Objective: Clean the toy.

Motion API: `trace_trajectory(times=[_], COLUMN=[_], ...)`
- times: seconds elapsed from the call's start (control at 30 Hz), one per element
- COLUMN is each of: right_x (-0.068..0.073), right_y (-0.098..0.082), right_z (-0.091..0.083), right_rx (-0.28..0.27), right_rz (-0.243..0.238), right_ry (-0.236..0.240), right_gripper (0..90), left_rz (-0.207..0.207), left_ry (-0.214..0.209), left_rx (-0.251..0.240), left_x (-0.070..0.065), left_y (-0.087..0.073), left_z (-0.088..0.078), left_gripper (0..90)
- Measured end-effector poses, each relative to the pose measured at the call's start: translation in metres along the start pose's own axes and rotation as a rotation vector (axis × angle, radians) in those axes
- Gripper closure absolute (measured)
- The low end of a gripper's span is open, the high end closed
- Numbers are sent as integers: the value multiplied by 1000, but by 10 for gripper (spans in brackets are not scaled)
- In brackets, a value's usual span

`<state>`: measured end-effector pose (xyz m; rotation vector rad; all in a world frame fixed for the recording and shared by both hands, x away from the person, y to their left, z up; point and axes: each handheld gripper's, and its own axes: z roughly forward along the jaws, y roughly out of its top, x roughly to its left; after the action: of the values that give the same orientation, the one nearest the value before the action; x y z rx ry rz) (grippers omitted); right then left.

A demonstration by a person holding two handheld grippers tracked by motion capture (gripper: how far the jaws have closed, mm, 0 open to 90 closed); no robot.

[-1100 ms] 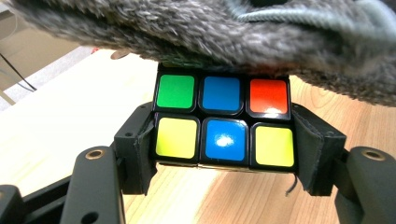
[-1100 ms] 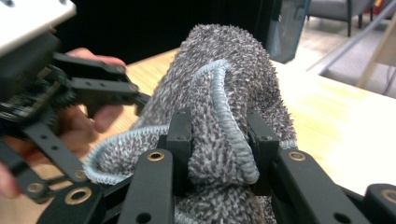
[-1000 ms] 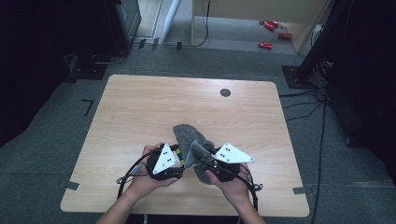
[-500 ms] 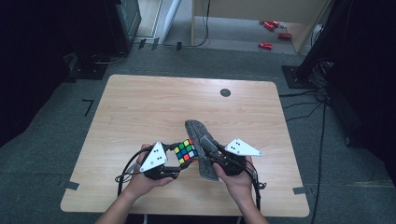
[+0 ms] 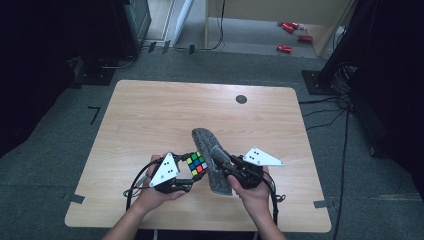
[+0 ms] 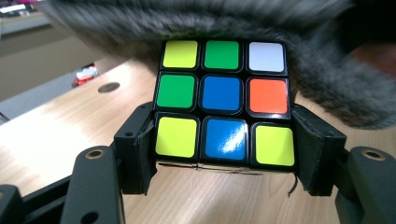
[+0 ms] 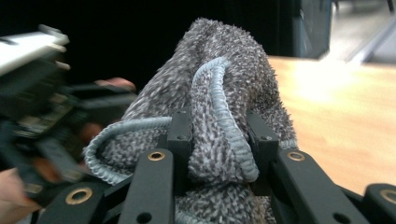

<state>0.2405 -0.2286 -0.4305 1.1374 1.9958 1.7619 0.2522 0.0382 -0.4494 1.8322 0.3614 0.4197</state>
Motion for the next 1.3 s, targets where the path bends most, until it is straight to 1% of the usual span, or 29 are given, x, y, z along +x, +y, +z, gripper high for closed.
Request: trace_trajectory(times=[0.07, 0.13, 0.17, 0.2, 0.23, 0.27, 0.3, 0.33, 0.37, 0.4, 0.43, 0.47, 0.53, 0.57, 0.6, 0.63, 0.7, 0.73, 0.8, 0.83, 0.9, 0.97, 1.0, 1.07, 1.1, 1.13, 1.2, 1.3], right_x=[-9, -15, -14, -11, -7, -3, 3, 9, 14, 16, 14, 10, 2, -1, -4, -5, -1, 2, 9, 13, 15, 9, 6, -1, -4, -4, 0, 11], right_y=[-6, -9, -8, -6, -3, 0, 2, 5, 6, 6, 6, 4, -1, -5, -7, -8, -6, -4, 1, 3, 4, 1, -1, -5, -6, -6, -4, 3], right_z=[1, 1, 1, 0, -1, -2, -3, -2, -2, -2, -2, -2, 1, 2, 4, 5, 4, 3, -1, -2, -1, 1, 2, 4, 4, 4, 3, -1], right_rx=[35, 40, 37, 33, 23, 4, -8, -10, -6, -10, -15, -10, 25, 43, 56, 61, 56, 45, 10, 0, -3, -1, 8, 45, 60, 68, 70, 24], right_rz=[31, 70, 65, 52, 39, 33, 13, -11, -31, -33, -16, 2, 12, 23, 41, 50, 32, 19, -7, -18, -31, -6, 9, 19, 27, 25, -3, -34], right_ry=[-53, -47, -45, -48, -27, 11, 35, 42, 30, 19, 24, 18, -51, -68, -69, -69, -75, -61, -17, -8, -17, -13, -24, -64, -74, -80, -92, -41], right_gripper=[697, 697, 698, 697, 696, 694, 694, 694, 693, 693, 693, 693, 697, 697, 697, 698, 697, 697, 695, 695, 695, 694, 695, 696, 695, 695, 694, 694], left_rz=[-28, -40, -40, -31, -14, -4, 0, -1, 2, 7, 5, 0, -4, -1, 1, -2, -3, 0, -2, -1, 6, 3, 0, -19, -24, -22, -14, 12], left_ry=[-5, -13, -14, -11, -4, 1, -3, -11, -8, -3, -7, -12, -6, -3, -2, -1, 6, 9, 8, 5, 13, 9, 9, 3, 1, -1, -4, -1], left_rx=[-23, -25, -16, 1, 23, 41, 45, 39, 33, 29, 21, 11, 6, 9, 14, 17, 28, 37, 37, 36, 32, 21, 13, -3, -4, -2, 12, 38], left_x=[4, 6, 7, 6, 6, 4, 3, 1, 0, 0, 0, 1, 2, 3, 3, 4, 4, 4, 3, 2, 2, 2, 2, 4, 5, 5, 5, 1], left_y=[2, 1, 0, -1, -2, -3, -4, -3, -2, -1, 0, 1, 2, 2, 1, 0, -1, -1, -1, -1, 1, 2, 2, 3, 3, 2, 1, 0], left_z=[-3, -4, -3, -2, 1, 3, 4, 5, 4, 3, 1, 0, -2, -2, -1, 0, 1, 2, 3, 3, 1, -1, -2, -3, -3, -3, -1, 2], left_gripper=[347, 347, 347, 347, 347, 347, 347, 347, 347, 347, 347, 347, 346, 345, 345, 345, 345, 345, 346, 346, 346, 346, 346, 346, 346, 346, 346, 346])
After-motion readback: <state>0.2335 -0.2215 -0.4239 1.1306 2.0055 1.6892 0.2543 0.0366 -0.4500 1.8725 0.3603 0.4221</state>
